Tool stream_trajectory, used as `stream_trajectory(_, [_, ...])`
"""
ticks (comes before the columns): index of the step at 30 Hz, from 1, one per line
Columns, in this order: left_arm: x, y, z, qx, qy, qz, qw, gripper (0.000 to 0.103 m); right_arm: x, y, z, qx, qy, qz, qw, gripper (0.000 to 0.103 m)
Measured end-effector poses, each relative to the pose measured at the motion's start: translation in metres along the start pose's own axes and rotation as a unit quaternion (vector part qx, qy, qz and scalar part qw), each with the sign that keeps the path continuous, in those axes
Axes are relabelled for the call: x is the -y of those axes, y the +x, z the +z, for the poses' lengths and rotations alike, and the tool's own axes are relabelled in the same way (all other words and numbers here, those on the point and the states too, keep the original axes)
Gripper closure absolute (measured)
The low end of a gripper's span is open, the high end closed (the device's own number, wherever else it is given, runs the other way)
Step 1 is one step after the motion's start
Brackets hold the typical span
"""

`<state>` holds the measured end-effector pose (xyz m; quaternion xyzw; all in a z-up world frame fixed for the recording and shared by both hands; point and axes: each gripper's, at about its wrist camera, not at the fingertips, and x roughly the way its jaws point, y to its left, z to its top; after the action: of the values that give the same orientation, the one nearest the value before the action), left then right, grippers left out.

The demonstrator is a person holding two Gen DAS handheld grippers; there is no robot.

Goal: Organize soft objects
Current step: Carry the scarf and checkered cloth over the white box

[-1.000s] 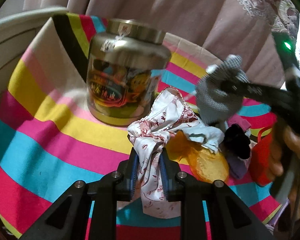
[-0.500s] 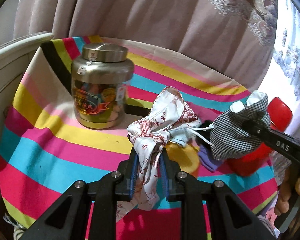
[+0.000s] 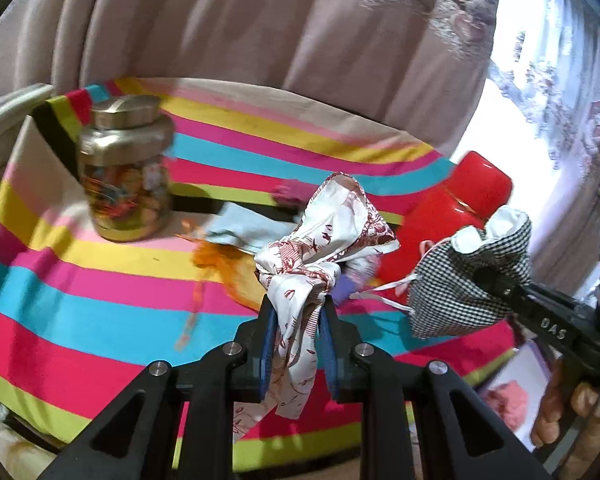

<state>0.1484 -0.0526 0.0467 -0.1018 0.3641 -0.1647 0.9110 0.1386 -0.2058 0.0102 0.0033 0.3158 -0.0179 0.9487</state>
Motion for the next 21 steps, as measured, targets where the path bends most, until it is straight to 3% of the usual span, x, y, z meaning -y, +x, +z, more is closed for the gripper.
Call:
stream_trajectory(9, [0.058, 0.001, -0.016, -0.035, 0.022, -0.072, 0.9965, 0.081, 0.052, -0.04, -0.032, -0.012, 0.021, -0.041, 0.999, 0.09])
stream_trajectory(21, [0.134, 0.007, -0.033, -0.085, 0.054, -0.163, 0.9815, 0.081, 0.147, -0.081, -0.073, -0.049, 0.084, -0.132, 0.987, 0.09])
